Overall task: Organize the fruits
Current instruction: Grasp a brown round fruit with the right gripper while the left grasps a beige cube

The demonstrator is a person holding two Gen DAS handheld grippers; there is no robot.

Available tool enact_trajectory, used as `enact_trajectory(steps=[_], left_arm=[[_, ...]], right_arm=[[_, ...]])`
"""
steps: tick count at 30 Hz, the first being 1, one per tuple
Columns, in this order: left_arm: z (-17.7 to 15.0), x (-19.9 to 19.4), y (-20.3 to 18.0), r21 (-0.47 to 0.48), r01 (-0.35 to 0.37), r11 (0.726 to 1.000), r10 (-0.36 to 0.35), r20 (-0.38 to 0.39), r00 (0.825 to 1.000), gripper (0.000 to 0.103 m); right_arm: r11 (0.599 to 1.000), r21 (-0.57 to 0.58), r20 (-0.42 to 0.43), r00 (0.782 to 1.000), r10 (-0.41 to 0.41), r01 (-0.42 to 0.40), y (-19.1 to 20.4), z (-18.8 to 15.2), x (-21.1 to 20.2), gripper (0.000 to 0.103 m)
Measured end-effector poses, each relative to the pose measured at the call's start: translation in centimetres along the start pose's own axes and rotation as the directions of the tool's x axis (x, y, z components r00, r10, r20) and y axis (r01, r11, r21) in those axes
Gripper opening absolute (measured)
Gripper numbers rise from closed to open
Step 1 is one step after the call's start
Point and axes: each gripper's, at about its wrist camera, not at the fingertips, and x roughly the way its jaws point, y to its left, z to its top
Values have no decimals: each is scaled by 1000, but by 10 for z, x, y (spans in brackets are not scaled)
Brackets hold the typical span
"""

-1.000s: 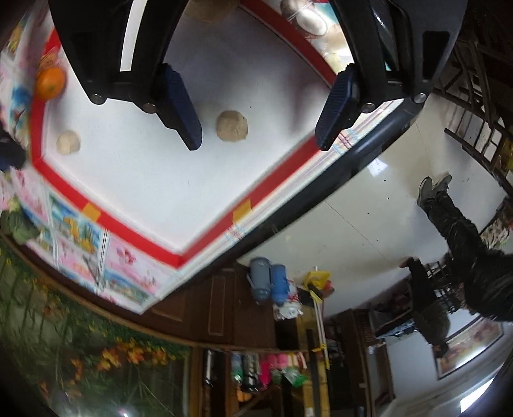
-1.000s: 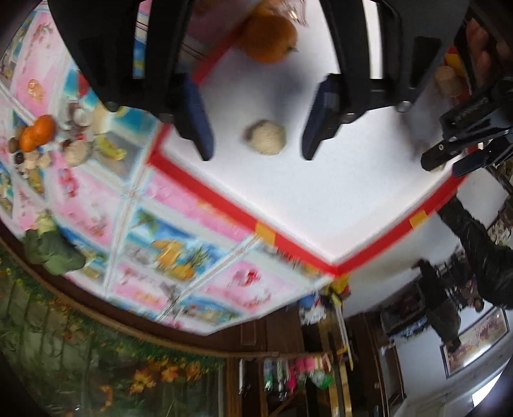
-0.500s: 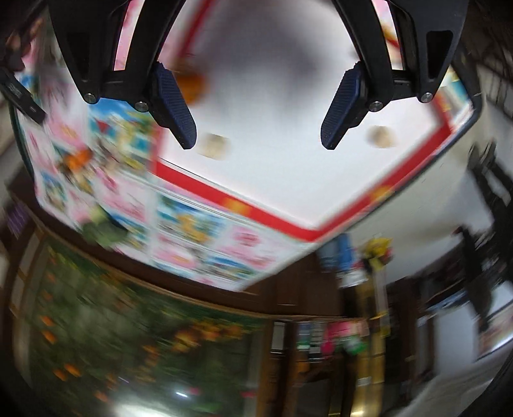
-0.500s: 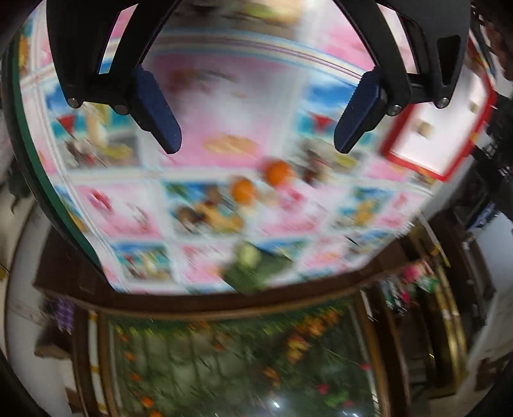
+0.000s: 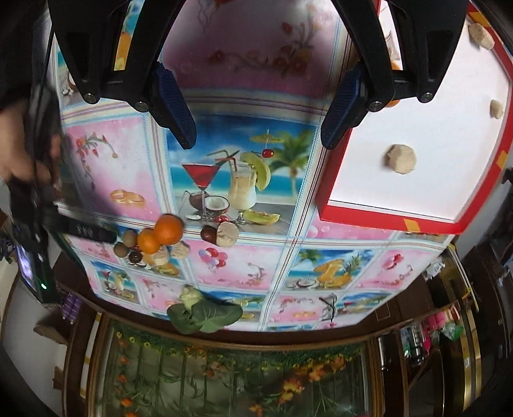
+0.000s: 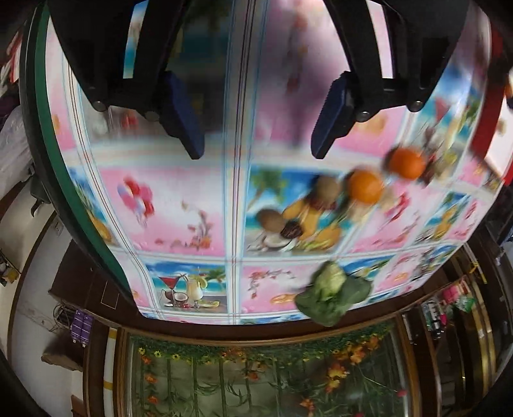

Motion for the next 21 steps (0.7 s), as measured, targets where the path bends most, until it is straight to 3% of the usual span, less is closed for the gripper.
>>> enact_trajectory(steps=[5, 7, 9, 11, 13, 15, 16, 19, 21], left_arm=[[13, 14, -1, -33, 4, 999, -4, -2, 1000, 79], [20, 22, -6, -42, 6, 999, -7, -9, 1000, 79], [30, 30, -13, -44, 2, 999, -3, -16, 1000, 79], [40, 37, -23, -34, -4, 999, 3, -20, 1000, 76], [49, 50, -31, -18, -12, 1000, 12, -40, 999, 70], [57, 67, -37, -14, -17, 1000, 16, -74, 997, 49], [60, 74, -37, -19, -22, 1000, 20, -89, 996, 45], [67, 81, -38, -7, -37, 999, 37, -52, 998, 23], [68, 80, -38, 5, -33, 999, 34, -59, 998, 22]], right_arm=[[1000, -9, -32, 999, -16, 16, 1, 35, 42, 58], [999, -25, -42, 999, -28, 27, 5, 43, 51, 47], [998, -46, -52, 998, -42, 40, 9, 44, 53, 28], [998, -54, -48, 998, -41, 39, 11, 41, 48, 24], [999, -35, -48, 998, -30, 29, 6, 36, 44, 24], [1000, -13, -46, 999, -14, 13, 1, 28, 35, 24], [1000, -8, -45, 999, -3, 3, -2, 23, 31, 24], [1000, -1, -43, 999, 20, -20, -6, 12, 20, 24], [1000, -3, -42, 999, 30, -30, -9, 4, 13, 24]])
